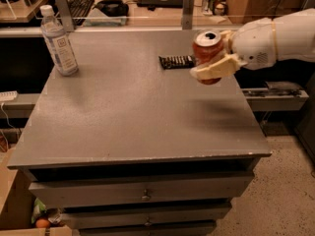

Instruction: Move coke can near rxbar chocolate

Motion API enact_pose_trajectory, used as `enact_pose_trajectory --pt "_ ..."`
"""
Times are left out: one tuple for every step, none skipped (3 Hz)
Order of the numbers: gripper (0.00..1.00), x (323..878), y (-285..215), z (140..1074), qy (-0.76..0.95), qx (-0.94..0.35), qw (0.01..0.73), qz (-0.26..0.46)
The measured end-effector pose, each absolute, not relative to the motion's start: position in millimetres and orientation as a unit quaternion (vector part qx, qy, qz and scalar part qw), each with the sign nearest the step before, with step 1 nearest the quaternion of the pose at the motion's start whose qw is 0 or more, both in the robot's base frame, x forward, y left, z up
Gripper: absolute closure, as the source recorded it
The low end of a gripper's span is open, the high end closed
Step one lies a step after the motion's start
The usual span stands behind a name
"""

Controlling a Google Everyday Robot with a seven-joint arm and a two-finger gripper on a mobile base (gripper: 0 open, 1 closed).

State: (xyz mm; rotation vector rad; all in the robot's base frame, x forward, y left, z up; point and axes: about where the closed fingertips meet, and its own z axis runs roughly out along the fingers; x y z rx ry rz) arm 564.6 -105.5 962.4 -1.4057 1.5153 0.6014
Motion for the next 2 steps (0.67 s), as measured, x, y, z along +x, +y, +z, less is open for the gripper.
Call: enact_pose_trajectory --pt "1.00 602.9 -151.2 959.3 0.633 -0.531 0.511 0.237" --pt "1.00 645.2 -180.1 943.3 0.646 -0.492 0.532 0.240"
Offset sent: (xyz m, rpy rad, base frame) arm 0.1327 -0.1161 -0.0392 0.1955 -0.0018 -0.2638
